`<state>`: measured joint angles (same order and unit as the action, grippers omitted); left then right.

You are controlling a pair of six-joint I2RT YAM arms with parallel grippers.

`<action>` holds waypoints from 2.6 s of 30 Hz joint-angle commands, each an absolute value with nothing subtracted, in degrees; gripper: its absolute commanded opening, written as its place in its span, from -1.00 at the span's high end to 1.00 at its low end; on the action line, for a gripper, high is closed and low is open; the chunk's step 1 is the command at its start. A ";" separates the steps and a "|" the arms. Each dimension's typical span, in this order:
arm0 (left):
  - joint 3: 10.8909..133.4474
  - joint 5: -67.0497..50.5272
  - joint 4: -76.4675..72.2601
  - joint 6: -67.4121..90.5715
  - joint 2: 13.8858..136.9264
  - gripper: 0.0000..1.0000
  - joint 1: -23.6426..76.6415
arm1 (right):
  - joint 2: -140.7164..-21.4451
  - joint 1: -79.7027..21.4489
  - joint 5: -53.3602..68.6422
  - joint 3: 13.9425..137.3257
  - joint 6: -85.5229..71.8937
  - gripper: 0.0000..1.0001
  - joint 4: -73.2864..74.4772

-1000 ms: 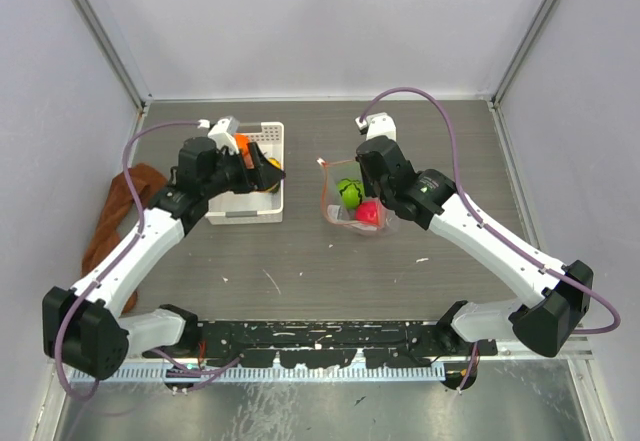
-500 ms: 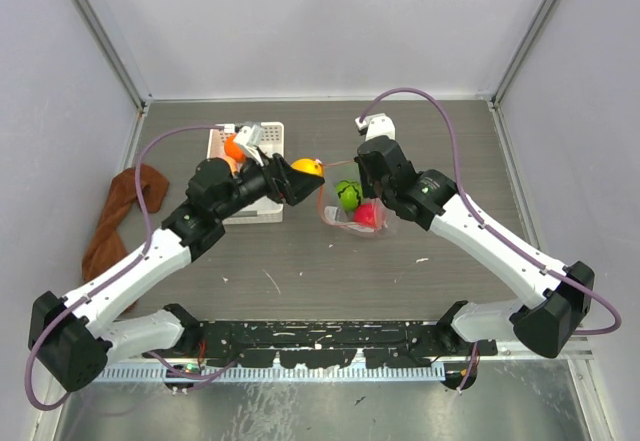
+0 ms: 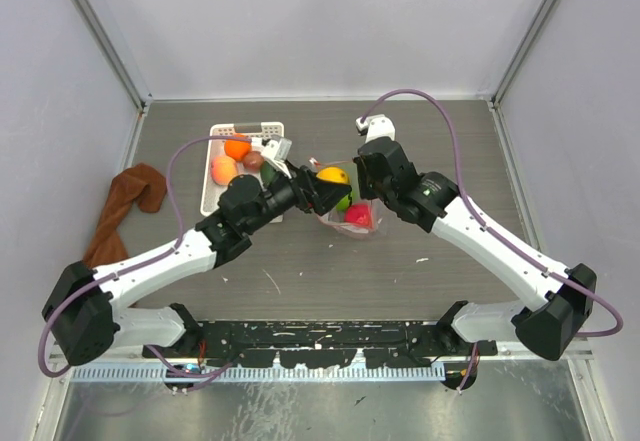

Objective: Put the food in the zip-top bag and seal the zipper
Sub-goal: Place the fake fruit in the zipper food storage bag, then pick up the fake fruit from the bin.

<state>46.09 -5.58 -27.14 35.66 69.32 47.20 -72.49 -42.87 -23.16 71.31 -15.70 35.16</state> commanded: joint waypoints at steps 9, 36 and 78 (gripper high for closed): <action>45.44 -4.16 -33.36 24.89 75.70 0.26 50.03 | -69.01 -42.58 -21.03 70.86 -17.03 0.91 30.64; 50.17 -4.73 -19.11 15.31 73.21 -0.86 52.73 | -69.22 -42.56 -19.64 70.58 -17.05 0.90 30.25; 62.70 7.83 20.68 26.46 74.74 -0.94 27.22 | -69.33 -42.60 -19.63 69.75 -15.73 0.91 29.63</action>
